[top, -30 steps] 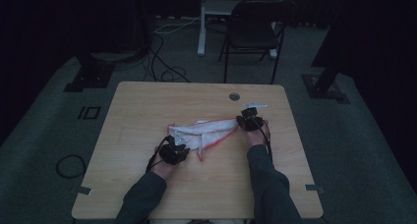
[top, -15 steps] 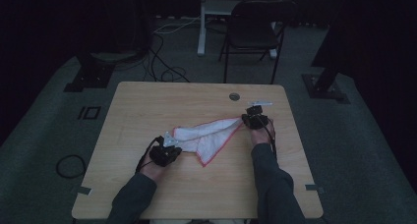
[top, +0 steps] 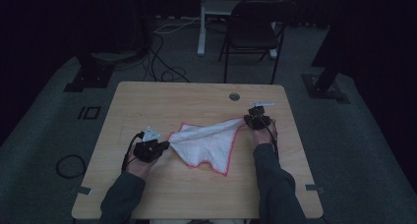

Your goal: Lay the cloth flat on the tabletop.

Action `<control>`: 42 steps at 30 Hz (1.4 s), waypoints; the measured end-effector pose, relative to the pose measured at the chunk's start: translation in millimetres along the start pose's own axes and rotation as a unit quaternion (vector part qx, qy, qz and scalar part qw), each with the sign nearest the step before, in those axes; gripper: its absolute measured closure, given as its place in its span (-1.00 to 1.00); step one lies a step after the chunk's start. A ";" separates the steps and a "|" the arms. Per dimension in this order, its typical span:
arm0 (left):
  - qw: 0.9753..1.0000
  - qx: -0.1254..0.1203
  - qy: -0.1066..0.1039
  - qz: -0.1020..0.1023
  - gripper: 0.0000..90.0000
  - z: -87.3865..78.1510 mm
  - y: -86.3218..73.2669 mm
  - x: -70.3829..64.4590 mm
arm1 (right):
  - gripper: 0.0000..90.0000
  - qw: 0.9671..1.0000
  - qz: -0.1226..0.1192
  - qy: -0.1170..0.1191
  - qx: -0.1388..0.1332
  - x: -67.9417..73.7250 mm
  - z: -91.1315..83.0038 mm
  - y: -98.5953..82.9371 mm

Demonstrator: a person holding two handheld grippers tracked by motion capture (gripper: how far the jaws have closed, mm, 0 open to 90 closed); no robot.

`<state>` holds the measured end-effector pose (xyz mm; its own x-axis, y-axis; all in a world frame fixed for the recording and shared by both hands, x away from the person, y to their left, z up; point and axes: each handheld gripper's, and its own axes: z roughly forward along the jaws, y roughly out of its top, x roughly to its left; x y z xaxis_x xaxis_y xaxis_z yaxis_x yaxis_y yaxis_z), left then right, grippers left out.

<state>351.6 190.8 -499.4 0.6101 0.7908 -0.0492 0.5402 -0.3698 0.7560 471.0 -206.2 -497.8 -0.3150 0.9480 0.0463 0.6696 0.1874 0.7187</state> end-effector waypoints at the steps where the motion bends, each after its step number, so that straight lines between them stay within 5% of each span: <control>1: 1.000 0.002 0.002 0.001 0.96 0.7 1.0 -0.8 | 0.83 1.000 0.000 0.001 -0.001 0.4 -0.2 0.0; 11: 1.000 0.001 0.004 -0.006 0.96 3.7 0.9 -0.1 | 0.63 1.000 -0.017 0.015 -0.009 3.2 -10.5 -7.1; 21: 1.000 0.004 0.004 -0.011 0.96 7.1 -0.6 -0.3 | 0.61 0.997 -0.045 0.054 -0.008 26.7 -12.6 -34.7; 29: 1.000 0.002 0.004 -0.015 0.95 7.5 -1.1 0.1 | 0.57 0.992 -0.086 0.088 -0.001 54.7 -13.5 -51.0; 36: 1.000 0.001 0.003 -0.017 0.95 7.8 -1.6 -0.1 | 0.48 0.983 -0.133 0.125 0.000 87.9 -23.0 -67.7; 42: 1.000 0.000 0.003 -0.020 0.95 7.7 -2.7 -0.6 | 0.46 0.981 -0.150 0.125 0.017 96.5 -21.8 -78.6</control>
<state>354.2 187.6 -506.5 0.5845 0.8078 -0.0757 0.5642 -0.3376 0.7534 373.3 -135.1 -534.7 -0.6532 0.7571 0.0076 0.5419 0.4605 0.7031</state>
